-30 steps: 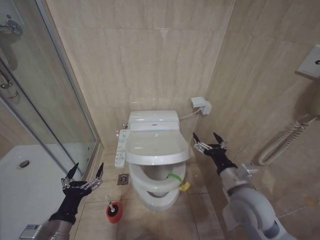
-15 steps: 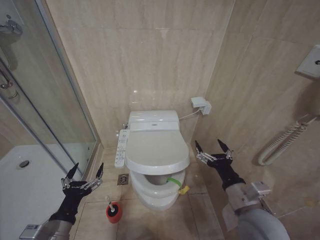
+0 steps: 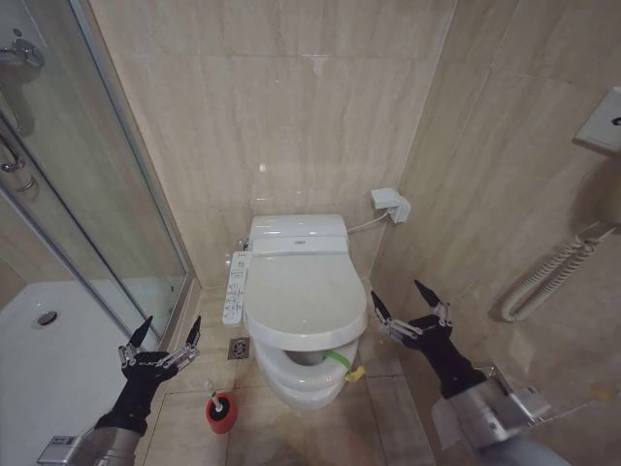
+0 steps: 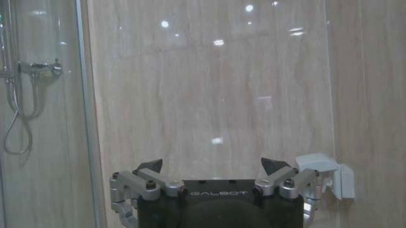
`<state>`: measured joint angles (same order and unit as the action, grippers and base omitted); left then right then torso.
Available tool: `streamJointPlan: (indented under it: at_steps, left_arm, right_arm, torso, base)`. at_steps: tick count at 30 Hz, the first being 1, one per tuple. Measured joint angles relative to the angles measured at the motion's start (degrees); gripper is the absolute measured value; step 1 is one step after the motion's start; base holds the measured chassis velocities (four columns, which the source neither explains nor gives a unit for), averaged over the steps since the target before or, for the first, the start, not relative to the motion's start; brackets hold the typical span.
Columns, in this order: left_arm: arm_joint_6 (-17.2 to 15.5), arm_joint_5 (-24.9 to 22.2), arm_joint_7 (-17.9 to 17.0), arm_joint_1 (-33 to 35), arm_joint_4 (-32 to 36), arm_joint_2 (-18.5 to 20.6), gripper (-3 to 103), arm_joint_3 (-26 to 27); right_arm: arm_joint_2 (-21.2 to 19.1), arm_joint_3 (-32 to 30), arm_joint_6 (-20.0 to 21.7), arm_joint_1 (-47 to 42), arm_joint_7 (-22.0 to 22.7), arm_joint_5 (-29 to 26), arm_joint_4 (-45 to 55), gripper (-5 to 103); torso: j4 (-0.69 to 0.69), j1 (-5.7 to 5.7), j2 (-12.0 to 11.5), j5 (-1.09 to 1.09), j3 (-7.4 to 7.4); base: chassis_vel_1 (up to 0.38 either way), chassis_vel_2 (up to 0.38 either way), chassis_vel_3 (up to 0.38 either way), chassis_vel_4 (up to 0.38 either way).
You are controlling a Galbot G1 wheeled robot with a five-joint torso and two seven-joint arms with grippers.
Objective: Open the toilet lid, clean the toilet bowl with a toilet brush, close the toilet lid, and flush.
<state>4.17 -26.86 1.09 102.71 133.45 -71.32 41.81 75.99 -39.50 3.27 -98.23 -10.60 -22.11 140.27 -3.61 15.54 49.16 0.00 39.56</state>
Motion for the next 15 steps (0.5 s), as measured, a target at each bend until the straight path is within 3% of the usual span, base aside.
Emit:
streamJointPlan:
  at_steps: [4,8,15]
  left_arm:
    - [0.0,0.0,0.0,0.0,0.0,0.0,100,0.0]
    - [0.0,0.0,0.0,0.0,0.0,0.0,100,0.0]
    - [0.0,0.0,0.0,0.0,0.0,0.0,100,0.0]
  right_arm:
    - [2.57,-0.28,0.51,-2.28,0.69,1.9,1.63,100]
    - [5.89,0.96,1.49,-5.31,6.09,7.0,2.87,100]
    - [6.46,1.41,1.52,-6.69,9.21,8.41,2.96,100]
  torso:
    - [0.0,0.0,0.0,0.0,0.0]
    - [0.0,0.0,0.0,0.0,0.0]
    - [0.0,0.0,0.0,0.0,0.0]
  base:
    - [0.0,0.0,0.0,0.0]
    - [0.0,0.0,0.0,0.0]
    - [0.0,0.0,0.0,0.0]
